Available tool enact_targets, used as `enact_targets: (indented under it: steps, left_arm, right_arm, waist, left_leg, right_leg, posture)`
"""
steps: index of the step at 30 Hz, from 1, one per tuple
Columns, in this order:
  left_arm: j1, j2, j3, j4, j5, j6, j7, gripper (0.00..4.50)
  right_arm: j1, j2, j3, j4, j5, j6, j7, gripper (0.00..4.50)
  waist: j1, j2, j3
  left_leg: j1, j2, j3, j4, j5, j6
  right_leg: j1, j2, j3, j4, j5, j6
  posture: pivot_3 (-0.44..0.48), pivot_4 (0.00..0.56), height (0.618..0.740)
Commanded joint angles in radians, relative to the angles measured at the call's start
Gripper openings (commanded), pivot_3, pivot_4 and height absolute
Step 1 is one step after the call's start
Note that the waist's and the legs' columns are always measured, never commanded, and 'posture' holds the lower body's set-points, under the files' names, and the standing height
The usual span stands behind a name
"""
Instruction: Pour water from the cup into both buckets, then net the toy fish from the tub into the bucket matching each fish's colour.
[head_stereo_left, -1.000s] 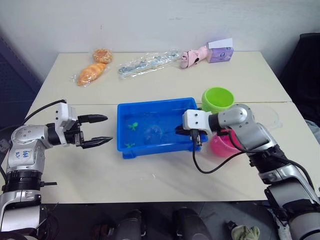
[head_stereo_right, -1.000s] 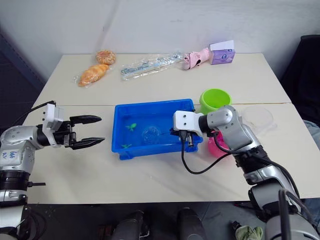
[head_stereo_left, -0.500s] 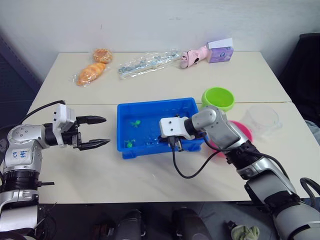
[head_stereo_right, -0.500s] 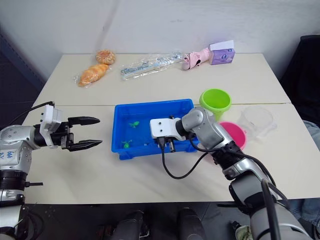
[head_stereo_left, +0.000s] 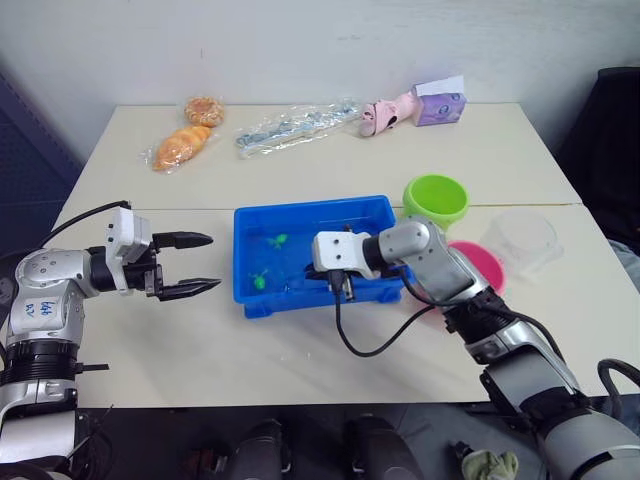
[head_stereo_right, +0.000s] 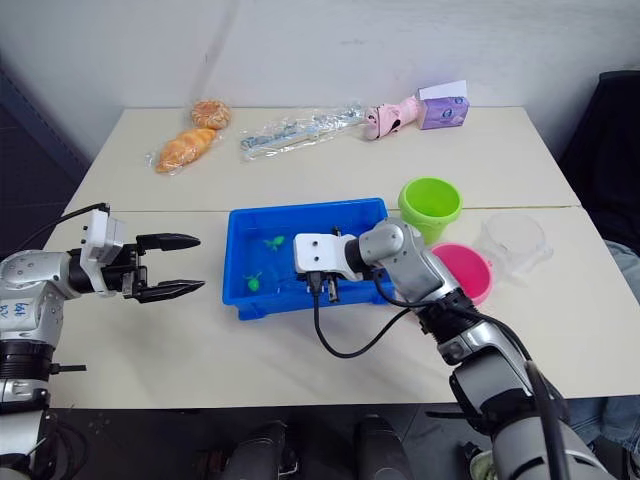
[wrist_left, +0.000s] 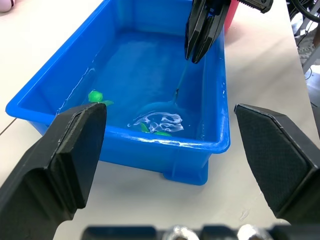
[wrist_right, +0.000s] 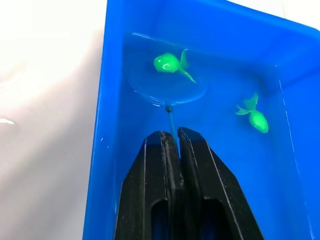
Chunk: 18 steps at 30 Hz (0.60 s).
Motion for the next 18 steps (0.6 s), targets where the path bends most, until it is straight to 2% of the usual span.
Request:
enact_targets:
  steps: [1,8,11,18]
  left_arm:
    - [-0.005,0.002,0.009,-0.021,0.001,-0.011,0.005,4.41]
    - [-0.042,-0.031,-0.004,0.004,0.006,-0.027,0.014,4.41]
    - [-0.055,-0.043,-0.009,0.017,0.011,-0.037,0.01,4.41]
    - [-0.083,-0.089,-0.024,-0.019,-0.011,-0.016,0.01,4.41]
  right_arm:
    - [0.033,-0.058,-0.08,-0.14,0.077,0.029,0.024,0.0]
    - [0.136,-0.166,-0.208,-0.31,0.18,0.152,0.0,0.0]
    - [0.176,-0.201,-0.243,-0.351,0.205,0.176,-0.01,0.0]
    - [0.264,-0.322,-0.411,-0.444,0.292,0.232,-0.044,0.0]
  waist:
    - [0.0,0.0,0.0]
    - [0.004,0.0,0.0]
    - [0.004,-0.001,0.0]
    - [0.007,-0.001,0.001]
  left_leg:
    - [0.0,0.0,0.0,0.0,0.0,0.0]
    - [0.0,0.0,0.0,0.0,-0.001,0.001]
    - [0.0,0.0,0.0,0.0,-0.001,0.001]
    - [0.0,0.0,0.001,0.0,-0.001,0.001]
  right_leg:
    - [0.0,0.0,0.0,0.0,0.0,0.0]
    - [0.001,0.0,0.0,-0.001,0.0,0.0]
    - [0.001,0.0,0.0,-0.001,0.0,0.0]
    - [0.001,0.0,0.0,-0.002,0.0,0.0]
  posture:
    - [0.0,0.15,0.74]
    - [0.0,0.15,0.74]
    - [0.0,0.15,0.74]
    - [0.0,0.15,0.74]
